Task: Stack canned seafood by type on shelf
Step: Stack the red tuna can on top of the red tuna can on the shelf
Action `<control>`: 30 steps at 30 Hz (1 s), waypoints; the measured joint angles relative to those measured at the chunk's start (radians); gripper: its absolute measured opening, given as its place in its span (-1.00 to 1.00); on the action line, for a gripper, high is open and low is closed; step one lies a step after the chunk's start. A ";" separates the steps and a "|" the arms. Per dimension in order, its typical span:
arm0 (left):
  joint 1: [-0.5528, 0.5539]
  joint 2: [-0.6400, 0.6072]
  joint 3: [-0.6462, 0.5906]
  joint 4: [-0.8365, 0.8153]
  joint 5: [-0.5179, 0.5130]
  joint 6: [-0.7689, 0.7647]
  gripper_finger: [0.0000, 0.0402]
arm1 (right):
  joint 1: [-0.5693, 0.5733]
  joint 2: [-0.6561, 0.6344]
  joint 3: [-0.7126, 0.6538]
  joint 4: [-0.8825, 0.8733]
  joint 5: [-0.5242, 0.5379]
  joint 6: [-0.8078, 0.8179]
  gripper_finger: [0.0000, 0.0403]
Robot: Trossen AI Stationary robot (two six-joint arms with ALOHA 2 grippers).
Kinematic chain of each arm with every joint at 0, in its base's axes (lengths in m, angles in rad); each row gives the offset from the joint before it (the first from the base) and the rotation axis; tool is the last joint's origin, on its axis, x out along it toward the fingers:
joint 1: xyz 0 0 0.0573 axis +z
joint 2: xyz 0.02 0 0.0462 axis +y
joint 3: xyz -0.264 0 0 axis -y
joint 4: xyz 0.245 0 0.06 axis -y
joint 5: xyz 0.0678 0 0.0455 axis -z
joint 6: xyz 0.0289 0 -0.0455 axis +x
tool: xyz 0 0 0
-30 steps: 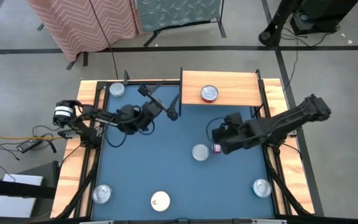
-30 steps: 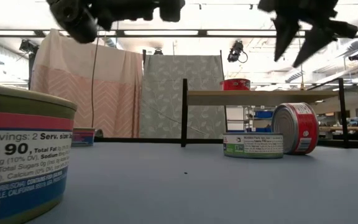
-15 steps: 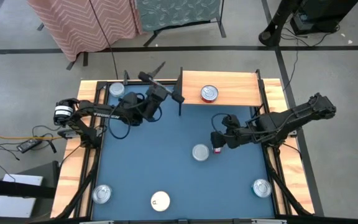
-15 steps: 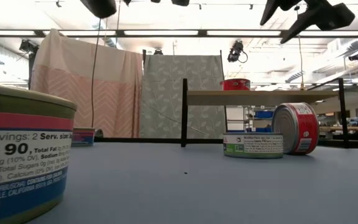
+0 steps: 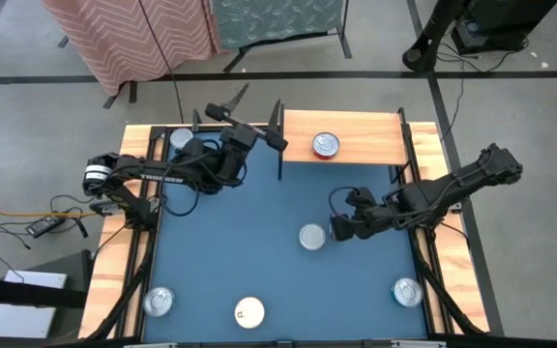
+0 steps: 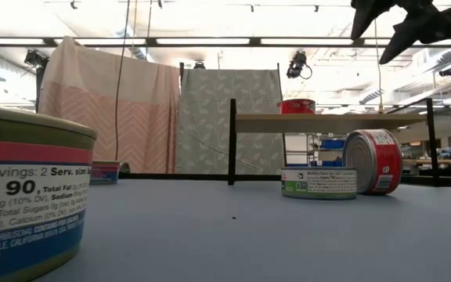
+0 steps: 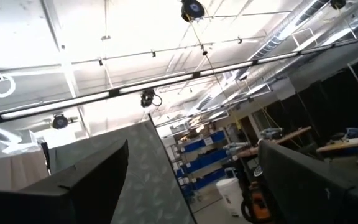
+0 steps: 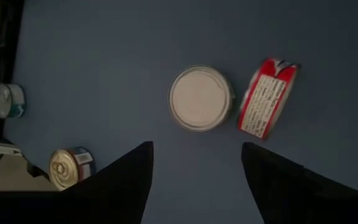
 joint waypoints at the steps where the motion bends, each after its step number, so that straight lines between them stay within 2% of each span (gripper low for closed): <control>1: -0.003 0.000 0.005 0.000 -0.002 0.000 0.80 | 0.006 0.000 -0.016 0.015 0.001 0.013 0.27; 11: -0.013 0.000 0.066 -0.045 -0.001 -0.002 0.80 | 0.041 0.001 -0.203 0.185 0.088 0.089 0.27; 17: -0.013 0.000 0.073 -0.055 0.002 -0.003 0.80 | 0.038 0.001 -0.330 0.313 0.092 0.091 0.26; 30: -0.013 0.000 0.073 -0.059 0.008 -0.012 0.80 | 0.024 0.001 -0.372 0.320 0.126 0.054 0.24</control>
